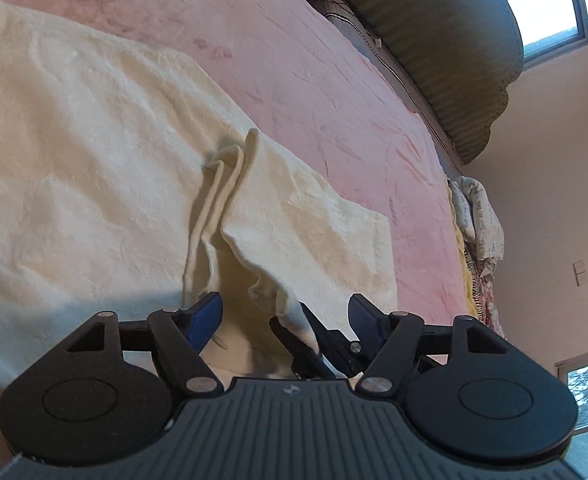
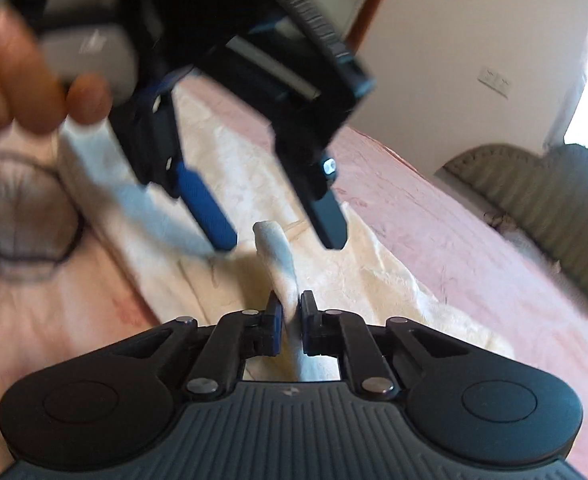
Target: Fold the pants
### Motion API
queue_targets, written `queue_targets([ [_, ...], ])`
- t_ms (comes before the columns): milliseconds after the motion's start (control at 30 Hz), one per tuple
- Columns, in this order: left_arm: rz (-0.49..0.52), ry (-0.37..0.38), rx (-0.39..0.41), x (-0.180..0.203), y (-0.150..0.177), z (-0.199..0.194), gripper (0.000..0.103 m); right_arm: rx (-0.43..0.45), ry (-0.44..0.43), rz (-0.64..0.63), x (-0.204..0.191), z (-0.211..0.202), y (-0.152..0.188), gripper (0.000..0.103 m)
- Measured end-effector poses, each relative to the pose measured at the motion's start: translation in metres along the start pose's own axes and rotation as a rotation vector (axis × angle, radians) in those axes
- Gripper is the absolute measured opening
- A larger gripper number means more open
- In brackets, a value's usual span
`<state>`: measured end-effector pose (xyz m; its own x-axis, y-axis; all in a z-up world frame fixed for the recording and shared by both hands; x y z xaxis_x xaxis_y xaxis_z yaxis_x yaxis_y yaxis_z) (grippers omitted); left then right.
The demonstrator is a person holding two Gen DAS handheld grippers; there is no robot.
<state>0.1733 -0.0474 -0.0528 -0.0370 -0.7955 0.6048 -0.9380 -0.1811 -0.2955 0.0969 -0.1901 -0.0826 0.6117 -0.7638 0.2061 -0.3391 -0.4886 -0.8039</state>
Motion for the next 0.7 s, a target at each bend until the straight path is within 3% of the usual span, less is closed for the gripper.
queue_targets([
  [67, -0.037, 0.020, -0.005, -0.001, -0.002, 0.010, 0.071, 0.035, -0.027, 0.061, 0.008, -0.008, -0.003, 0.009],
  [100, -0.068, 0.016, -0.004, -0.004, -0.003, 0.014, 0.060, 0.044, -0.044, 0.081, 0.010, -0.011, -0.003, 0.009],
  [133, -0.101, 0.023, -0.003, -0.007, -0.003, 0.019, 0.028, 0.048, -0.054, 0.093, 0.011, -0.012, -0.004, 0.009],
  [200, -0.140, 0.024, 0.004, -0.013, -0.001, 0.021, 0.013, 0.046, -0.055, 0.085, 0.008, -0.012, -0.004, 0.009],
  [367, -0.023, -0.105, 0.133, -0.008, 0.008, -0.002, 0.013, 0.062, -0.095, 0.068, -0.004, -0.006, -0.010, 0.009],
  [467, -0.012, -0.156, 0.084, -0.014, 0.009, 0.011, 0.012, 0.016, -0.103, 0.045, -0.009, 0.009, -0.008, 0.010],
  [500, -0.033, -0.142, 0.065, -0.018, 0.011, 0.016, 0.012, -0.013, -0.112, 0.046, -0.010, 0.012, -0.005, 0.011],
  [600, -0.027, -0.133, 0.066, -0.017, 0.010, 0.016, 0.024, -0.056, -0.162, 0.052, -0.003, -0.004, -0.005, 0.013],
  [700, 0.002, -0.146, 0.083, -0.015, 0.011, 0.018, 0.027, 0.014, -0.253, 0.201, 0.028, -0.039, -0.009, 0.014],
])
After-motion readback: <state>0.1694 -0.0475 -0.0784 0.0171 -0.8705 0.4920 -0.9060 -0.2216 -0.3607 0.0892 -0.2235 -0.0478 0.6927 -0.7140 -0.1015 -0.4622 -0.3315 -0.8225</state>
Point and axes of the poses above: each gripper's, at about its wrist camera, not at the fingertips, and z roughly the way its jaws point, x to its right, y to its underside, the point moved 4 cm from there along z, roughly the way its jaws point, and after that the axes turned 8 degrees about -y, right-handed, at the moved point
